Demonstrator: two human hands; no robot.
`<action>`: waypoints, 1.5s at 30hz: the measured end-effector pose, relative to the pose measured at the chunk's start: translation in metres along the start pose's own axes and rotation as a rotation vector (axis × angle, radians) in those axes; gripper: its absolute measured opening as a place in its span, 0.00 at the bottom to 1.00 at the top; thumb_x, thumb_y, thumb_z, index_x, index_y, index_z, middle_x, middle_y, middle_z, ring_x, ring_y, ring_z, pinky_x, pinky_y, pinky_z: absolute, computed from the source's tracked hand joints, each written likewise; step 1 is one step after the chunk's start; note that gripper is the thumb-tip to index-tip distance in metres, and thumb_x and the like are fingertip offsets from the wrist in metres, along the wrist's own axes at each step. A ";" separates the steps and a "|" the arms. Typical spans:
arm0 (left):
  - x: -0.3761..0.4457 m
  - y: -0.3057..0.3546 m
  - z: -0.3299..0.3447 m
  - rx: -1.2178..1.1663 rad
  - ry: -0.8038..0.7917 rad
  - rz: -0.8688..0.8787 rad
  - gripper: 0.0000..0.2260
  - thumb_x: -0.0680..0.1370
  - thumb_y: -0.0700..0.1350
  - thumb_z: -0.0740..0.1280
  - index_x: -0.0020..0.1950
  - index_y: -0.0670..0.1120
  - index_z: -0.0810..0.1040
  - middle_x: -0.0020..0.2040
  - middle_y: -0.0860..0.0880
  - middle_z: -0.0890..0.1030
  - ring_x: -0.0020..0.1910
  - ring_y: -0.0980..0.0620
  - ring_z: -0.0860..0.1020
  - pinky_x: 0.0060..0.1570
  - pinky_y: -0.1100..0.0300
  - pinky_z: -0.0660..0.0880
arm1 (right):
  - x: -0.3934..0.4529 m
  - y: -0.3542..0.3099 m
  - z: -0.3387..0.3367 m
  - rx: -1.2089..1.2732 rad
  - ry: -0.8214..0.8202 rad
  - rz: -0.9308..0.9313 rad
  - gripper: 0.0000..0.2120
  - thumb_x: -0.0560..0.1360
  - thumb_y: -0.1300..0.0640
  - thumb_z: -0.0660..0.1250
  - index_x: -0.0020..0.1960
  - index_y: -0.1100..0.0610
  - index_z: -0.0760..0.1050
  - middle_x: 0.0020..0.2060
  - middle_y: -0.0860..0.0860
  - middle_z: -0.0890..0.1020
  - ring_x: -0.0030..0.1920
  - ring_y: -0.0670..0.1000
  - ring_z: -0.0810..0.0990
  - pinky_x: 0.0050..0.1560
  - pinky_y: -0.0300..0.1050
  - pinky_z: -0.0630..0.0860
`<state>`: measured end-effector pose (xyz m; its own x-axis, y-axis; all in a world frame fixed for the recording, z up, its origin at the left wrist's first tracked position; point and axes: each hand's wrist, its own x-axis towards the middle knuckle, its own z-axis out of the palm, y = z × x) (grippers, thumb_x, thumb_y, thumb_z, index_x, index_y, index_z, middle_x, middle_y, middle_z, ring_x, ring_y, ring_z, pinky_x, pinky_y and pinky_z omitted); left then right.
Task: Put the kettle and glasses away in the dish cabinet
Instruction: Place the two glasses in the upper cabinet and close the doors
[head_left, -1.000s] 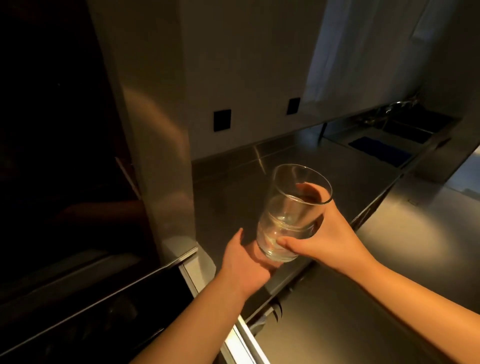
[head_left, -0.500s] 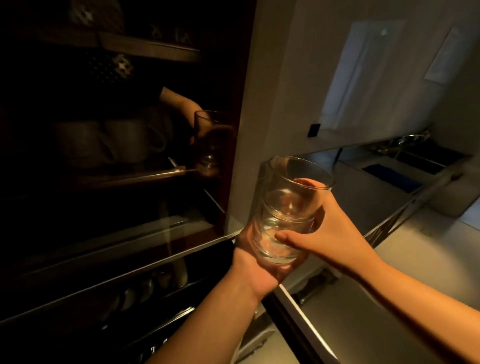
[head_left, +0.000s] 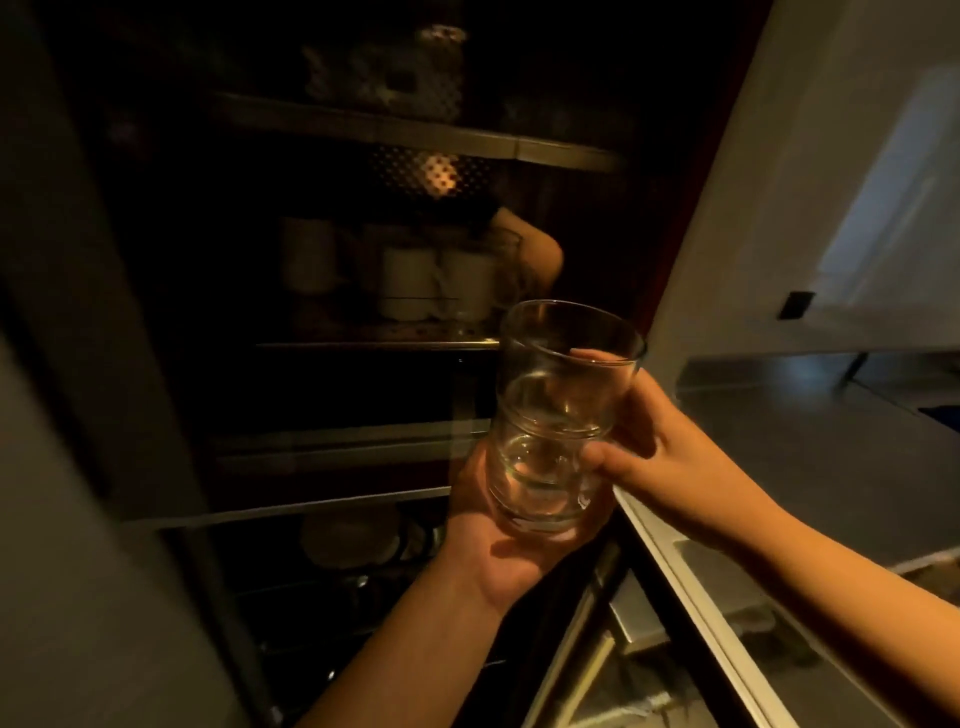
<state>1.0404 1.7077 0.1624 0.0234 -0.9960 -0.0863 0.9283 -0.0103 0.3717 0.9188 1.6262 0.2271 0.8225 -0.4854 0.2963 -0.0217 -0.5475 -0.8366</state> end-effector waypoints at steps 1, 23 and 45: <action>-0.008 0.005 -0.001 -0.005 -0.001 0.035 0.15 0.75 0.49 0.64 0.56 0.41 0.78 0.52 0.40 0.79 0.48 0.44 0.78 0.51 0.52 0.75 | 0.011 0.001 0.009 0.032 0.001 0.007 0.27 0.69 0.38 0.69 0.64 0.45 0.67 0.55 0.41 0.80 0.56 0.41 0.78 0.57 0.37 0.75; -0.197 0.006 -0.070 -0.405 0.265 0.648 0.22 0.76 0.53 0.63 0.62 0.40 0.77 0.59 0.37 0.78 0.56 0.37 0.78 0.51 0.42 0.75 | 0.053 0.076 0.198 1.504 0.111 0.878 0.30 0.81 0.43 0.52 0.72 0.66 0.58 0.69 0.66 0.66 0.68 0.63 0.68 0.70 0.56 0.63; -0.241 0.005 -0.068 -0.405 0.169 0.595 0.23 0.72 0.51 0.67 0.61 0.39 0.77 0.61 0.36 0.77 0.59 0.36 0.76 0.54 0.40 0.74 | 0.053 0.065 0.230 1.616 0.479 0.790 0.27 0.82 0.51 0.51 0.75 0.65 0.50 0.74 0.62 0.59 0.73 0.60 0.59 0.74 0.53 0.55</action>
<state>1.0649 1.9541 0.1219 0.5924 -0.7951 -0.1300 0.8040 0.5938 0.0327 1.0923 1.7215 0.0821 0.6759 -0.5569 -0.4828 0.4590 0.8306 -0.3154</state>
